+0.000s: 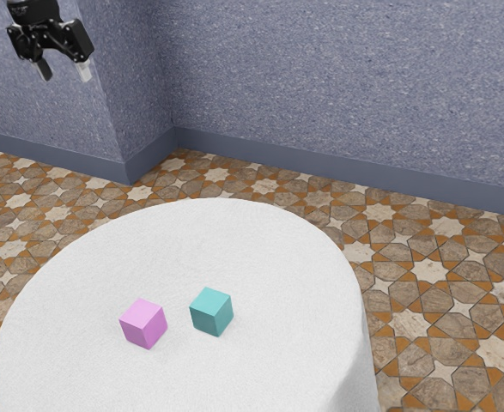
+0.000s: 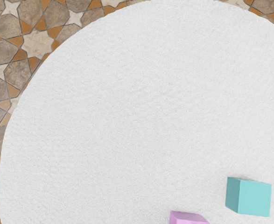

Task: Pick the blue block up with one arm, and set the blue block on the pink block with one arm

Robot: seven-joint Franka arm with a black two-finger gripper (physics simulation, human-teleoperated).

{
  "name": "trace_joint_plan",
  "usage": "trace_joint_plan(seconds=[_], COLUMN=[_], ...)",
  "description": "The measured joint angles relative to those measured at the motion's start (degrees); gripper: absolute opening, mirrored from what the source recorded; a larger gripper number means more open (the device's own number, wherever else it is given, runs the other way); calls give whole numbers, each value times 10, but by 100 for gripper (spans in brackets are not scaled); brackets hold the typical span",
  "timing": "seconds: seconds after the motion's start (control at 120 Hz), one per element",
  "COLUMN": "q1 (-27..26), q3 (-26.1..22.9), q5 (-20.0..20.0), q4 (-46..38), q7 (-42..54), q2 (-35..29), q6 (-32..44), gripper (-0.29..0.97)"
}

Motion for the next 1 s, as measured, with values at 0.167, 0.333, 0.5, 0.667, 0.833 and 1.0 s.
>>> trace_joint_plan(seconds=[0.167, 0.333, 0.5, 0.667, 0.833, 1.0], q1=[-4, -6, -182, -175, -172, -160], q3=[-1, -3, -26, -46, -48, -54], q5=[2, 0, 24, 29, 31, 18], q4=[8, 81, 117, 106, 52, 11], q7=[1, 1, -9, -20, -29, -37], q2=[1, -21, -11, 71, 143, 210], q6=[-6, -17, -8, 35, 79, 130], gripper=[66, 66, 65, 66, 66, 66])
